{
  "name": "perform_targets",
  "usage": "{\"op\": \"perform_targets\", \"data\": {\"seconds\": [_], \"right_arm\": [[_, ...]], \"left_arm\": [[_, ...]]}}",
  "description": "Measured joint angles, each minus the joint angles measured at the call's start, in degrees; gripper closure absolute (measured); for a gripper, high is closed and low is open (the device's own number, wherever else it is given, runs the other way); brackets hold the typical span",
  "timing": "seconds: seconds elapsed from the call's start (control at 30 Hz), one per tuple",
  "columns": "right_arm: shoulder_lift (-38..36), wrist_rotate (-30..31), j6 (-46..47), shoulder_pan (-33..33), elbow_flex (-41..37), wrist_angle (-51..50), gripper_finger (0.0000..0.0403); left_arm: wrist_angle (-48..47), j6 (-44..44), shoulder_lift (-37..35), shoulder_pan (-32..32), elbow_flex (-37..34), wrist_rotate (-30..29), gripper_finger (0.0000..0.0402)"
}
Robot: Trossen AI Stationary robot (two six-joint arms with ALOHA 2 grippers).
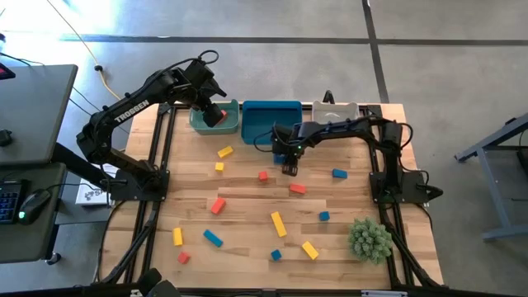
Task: Sort & place blocks by color
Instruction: Put the blue block into the blue bin
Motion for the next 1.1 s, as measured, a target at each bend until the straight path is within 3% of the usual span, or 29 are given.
{"op": "perform_targets", "data": {"seconds": [0.2, 0.47, 0.83, 1.1], "right_arm": [[0.0, 0.7, 0.4, 1.9, 7.0, -4.0, 0.0290], [0.0, 7.0, -2.7, 1.7, 16.6, -5.6, 0.0290], [0.0, 9.2, -5.7, -7.5, 21.8, -3.1, 0.0290], [4.1, 5.4, -2.0, -13.0, 21.8, -1.5, 0.0291]], "left_arm": [[0.0, 0.0, 0.0, 0.0, 0.0, 0.0, 0.0197], [0.0, 0.0, 0.0, 0.0, 0.0, 0.0, 0.0197], [0.0, 0.0, 0.0, 0.0, 0.0, 0.0, 0.0197], [0.0, 0.0, 0.0, 0.0, 0.0, -0.3, 0.0197]]}}
